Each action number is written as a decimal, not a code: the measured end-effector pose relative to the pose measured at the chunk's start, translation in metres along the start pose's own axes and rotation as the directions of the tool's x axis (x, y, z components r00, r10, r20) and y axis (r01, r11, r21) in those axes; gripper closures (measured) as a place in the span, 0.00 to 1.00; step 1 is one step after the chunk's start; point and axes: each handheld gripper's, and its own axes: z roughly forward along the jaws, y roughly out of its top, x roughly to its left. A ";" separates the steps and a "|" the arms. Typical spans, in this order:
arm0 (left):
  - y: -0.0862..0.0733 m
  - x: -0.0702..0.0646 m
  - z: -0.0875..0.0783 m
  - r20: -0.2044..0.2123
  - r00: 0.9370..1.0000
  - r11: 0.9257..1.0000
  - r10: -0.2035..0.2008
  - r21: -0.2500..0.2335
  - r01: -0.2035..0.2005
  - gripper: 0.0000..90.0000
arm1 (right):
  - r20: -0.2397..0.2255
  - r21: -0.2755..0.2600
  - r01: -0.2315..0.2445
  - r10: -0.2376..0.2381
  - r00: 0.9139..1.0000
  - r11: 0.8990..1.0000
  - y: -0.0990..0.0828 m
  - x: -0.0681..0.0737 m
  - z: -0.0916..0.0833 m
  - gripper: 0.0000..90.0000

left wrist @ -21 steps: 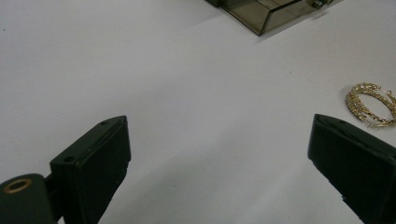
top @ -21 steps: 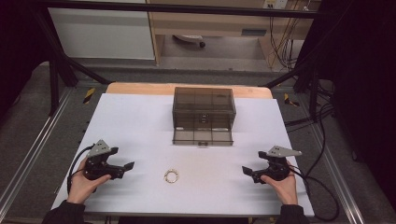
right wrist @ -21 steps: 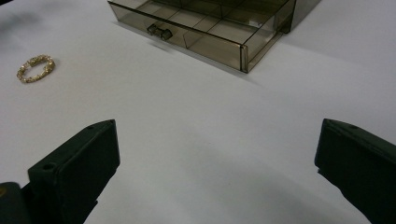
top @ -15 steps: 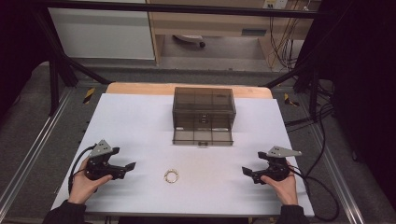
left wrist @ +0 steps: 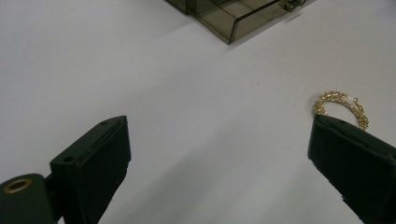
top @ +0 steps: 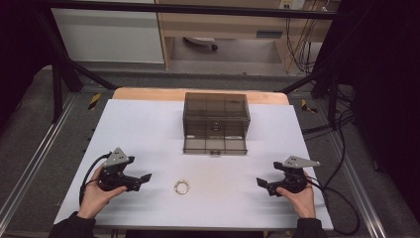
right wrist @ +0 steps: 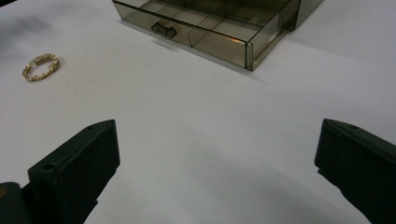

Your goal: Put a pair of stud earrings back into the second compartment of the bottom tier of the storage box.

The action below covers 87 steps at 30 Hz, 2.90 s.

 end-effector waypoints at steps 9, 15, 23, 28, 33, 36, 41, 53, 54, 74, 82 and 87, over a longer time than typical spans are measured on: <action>0.010 -0.016 0.011 0.024 1.000 1.000 0.011 0.024 -0.012 0.06 | 0.000 0.005 -0.002 0.002 1.000 1.000 0.000 0.001 0.000 0.01; 0.016 -0.029 0.021 0.044 0.999 0.999 0.032 0.043 -0.034 0.06 | 0.005 0.002 0.005 -0.005 1.000 1.000 0.000 0.000 0.000 0.01; 0.026 -0.048 0.041 0.077 0.996 0.995 0.037 0.095 -0.044 0.09 | 0.004 0.004 0.008 -0.008 1.000 1.000 -0.001 0.001 0.000 0.01; 0.028 -0.057 0.051 0.086 0.995 0.992 0.041 0.115 -0.051 0.13 | 0.007 0.007 0.009 -0.009 1.000 1.000 -0.001 0.001 -0.001 0.01; 0.028 -0.067 0.063 0.087 0.994 0.987 0.060 0.146 -0.072 0.24 | 0.006 0.010 0.009 -0.009 1.000 1.000 -0.001 0.000 0.000 0.01; 0.027 -0.069 0.067 0.096 0.994 0.985 0.046 0.162 -0.061 0.33 | 0.007 0.012 0.010 -0.010 1.000 1.000 -0.001 0.001 0.000 0.01; 0.024 -0.071 0.071 0.095 0.994 0.981 0.046 0.182 -0.063 0.51 | 0.008 0.012 0.011 -0.011 1.000 1.000 -0.001 0.001 0.000 0.01; 0.023 -0.078 0.076 0.112 0.992 0.978 0.051 0.194 -0.072 0.82 | 0.012 0.015 0.012 -0.012 1.000 1.000 -0.001 0.001 0.000 0.01; 0.023 -0.078 0.076 0.110 0.993 0.978 0.051 0.196 -0.072 0.83 | 0.012 0.015 0.012 -0.012 1.000 1.000 -0.001 0.001 0.000 0.01; 0.026 -0.072 0.068 0.117 0.993 0.984 0.032 0.170 -0.052 0.96 | 0.010 0.015 0.012 -0.012 1.000 1.000 -0.001 0.001 0.000 0.01; 0.031 -0.071 0.061 0.111 0.993 0.986 0.026 0.160 -0.044 0.96 | 0.010 0.015 0.010 -0.010 1.000 1.000 -0.001 0.001 0.000 0.01; 0.036 -0.068 0.057 0.102 0.995 0.987 0.019 0.156 -0.035 0.96 | 0.010 0.013 0.011 -0.011 1.000 1.000 -0.001 0.001 0.000 0.01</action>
